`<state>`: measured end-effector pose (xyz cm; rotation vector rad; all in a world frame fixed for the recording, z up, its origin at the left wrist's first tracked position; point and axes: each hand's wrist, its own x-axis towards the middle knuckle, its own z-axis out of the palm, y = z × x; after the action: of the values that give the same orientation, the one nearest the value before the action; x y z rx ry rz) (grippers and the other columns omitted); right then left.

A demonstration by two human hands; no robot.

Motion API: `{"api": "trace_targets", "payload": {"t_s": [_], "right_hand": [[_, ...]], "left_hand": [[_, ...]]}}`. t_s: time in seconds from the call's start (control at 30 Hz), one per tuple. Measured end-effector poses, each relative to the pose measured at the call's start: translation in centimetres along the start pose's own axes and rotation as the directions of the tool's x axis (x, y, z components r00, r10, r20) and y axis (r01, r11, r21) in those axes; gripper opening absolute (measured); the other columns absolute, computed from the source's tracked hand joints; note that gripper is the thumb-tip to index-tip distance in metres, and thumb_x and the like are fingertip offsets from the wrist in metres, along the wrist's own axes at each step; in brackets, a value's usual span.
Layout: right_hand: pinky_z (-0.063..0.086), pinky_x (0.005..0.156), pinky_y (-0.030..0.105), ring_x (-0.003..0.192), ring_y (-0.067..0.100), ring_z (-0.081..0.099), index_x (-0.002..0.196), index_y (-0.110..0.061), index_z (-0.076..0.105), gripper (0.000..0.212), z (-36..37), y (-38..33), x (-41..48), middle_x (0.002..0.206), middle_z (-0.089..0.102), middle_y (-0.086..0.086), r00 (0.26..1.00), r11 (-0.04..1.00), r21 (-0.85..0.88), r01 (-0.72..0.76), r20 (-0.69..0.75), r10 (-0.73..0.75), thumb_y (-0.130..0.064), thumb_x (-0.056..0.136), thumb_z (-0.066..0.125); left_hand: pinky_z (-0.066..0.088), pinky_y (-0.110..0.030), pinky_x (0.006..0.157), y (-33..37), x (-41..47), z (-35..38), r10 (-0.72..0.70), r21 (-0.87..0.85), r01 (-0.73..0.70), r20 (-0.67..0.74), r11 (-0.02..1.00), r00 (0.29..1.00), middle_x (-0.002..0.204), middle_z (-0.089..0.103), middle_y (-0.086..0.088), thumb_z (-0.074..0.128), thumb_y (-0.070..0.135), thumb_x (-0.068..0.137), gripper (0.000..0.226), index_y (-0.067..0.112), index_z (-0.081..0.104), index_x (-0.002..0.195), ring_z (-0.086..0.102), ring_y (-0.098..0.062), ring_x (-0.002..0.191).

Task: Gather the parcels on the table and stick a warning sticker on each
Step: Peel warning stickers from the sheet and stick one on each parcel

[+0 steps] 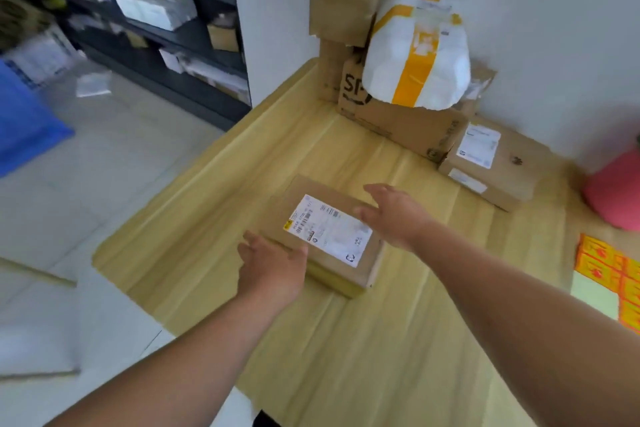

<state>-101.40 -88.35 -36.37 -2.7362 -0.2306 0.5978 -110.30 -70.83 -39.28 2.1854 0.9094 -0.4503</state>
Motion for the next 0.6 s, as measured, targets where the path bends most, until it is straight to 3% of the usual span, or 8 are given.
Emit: {"api": "trace_targets", "payload": {"t_s": [0.1,0.2,0.3,0.47,0.6], "right_hand": [[0.044,0.091,0.037,0.114,0.028,0.052,0.129,-0.014,0.049,0.041,0.9,0.2,0.8,0.128,0.056,0.010,0.999,0.999,0.033,0.015,0.041,-0.016,-0.039,0.097,0.045],[0.041,0.069,0.031,0.088,0.025,0.056,0.105,-0.016,0.054,0.023,1.8,0.7,0.4,0.103,0.060,0.006,0.999,0.997,0.079,-0.024,0.024,0.022,-0.036,0.094,0.048],[0.041,0.071,0.030,0.092,0.025,0.057,0.115,-0.017,0.054,0.029,2.0,1.8,-1.0,0.106,0.060,0.005,0.994,0.986,0.129,-0.108,0.000,0.109,-0.035,0.093,0.050],[0.043,0.074,0.030,0.097,0.024,0.058,0.125,-0.017,0.049,0.039,2.2,4.3,-5.0,0.115,0.061,0.004,0.917,0.867,0.365,-0.341,-0.075,0.392,-0.036,0.092,0.053],[0.050,0.081,0.036,0.101,0.025,0.059,0.126,-0.015,0.045,0.044,2.4,6.0,-7.3,0.117,0.059,0.002,0.828,0.750,0.491,-0.442,-0.098,0.552,-0.037,0.090,0.056]], "left_hand": [[0.038,-0.035,0.100,0.0,-0.2,2.0,-0.103,-0.158,0.127,0.148,0.979,0.984,0.141,0.042,-0.011,0.052,0.051,0.090,0.081,0.007,0.015,0.146,0.046,-0.032,0.124],[0.046,-0.034,0.092,0.4,-0.7,3.2,-0.053,-0.396,0.152,0.250,0.905,0.967,0.105,0.056,0.003,0.055,0.043,0.091,0.044,0.016,0.045,0.124,0.058,-0.025,0.102],[0.049,-0.037,0.090,1.6,-0.7,3.8,0.048,-0.446,0.057,0.221,0.893,0.974,0.108,0.060,0.006,0.059,0.030,0.089,0.032,0.017,0.046,0.116,0.059,-0.020,0.098],[0.040,-0.024,0.063,5.6,-1.1,3.9,0.291,-0.354,-0.186,0.270,0.916,0.918,0.106,0.061,0.008,0.052,0.010,0.089,0.031,0.024,0.043,0.114,0.057,-0.009,0.084],[0.045,-0.028,0.071,9.2,-0.8,5.0,0.402,-0.257,-0.321,0.396,0.911,0.826,0.119,0.061,0.008,0.044,0.006,0.087,0.052,0.029,0.037,0.133,0.058,-0.013,0.092]]}}
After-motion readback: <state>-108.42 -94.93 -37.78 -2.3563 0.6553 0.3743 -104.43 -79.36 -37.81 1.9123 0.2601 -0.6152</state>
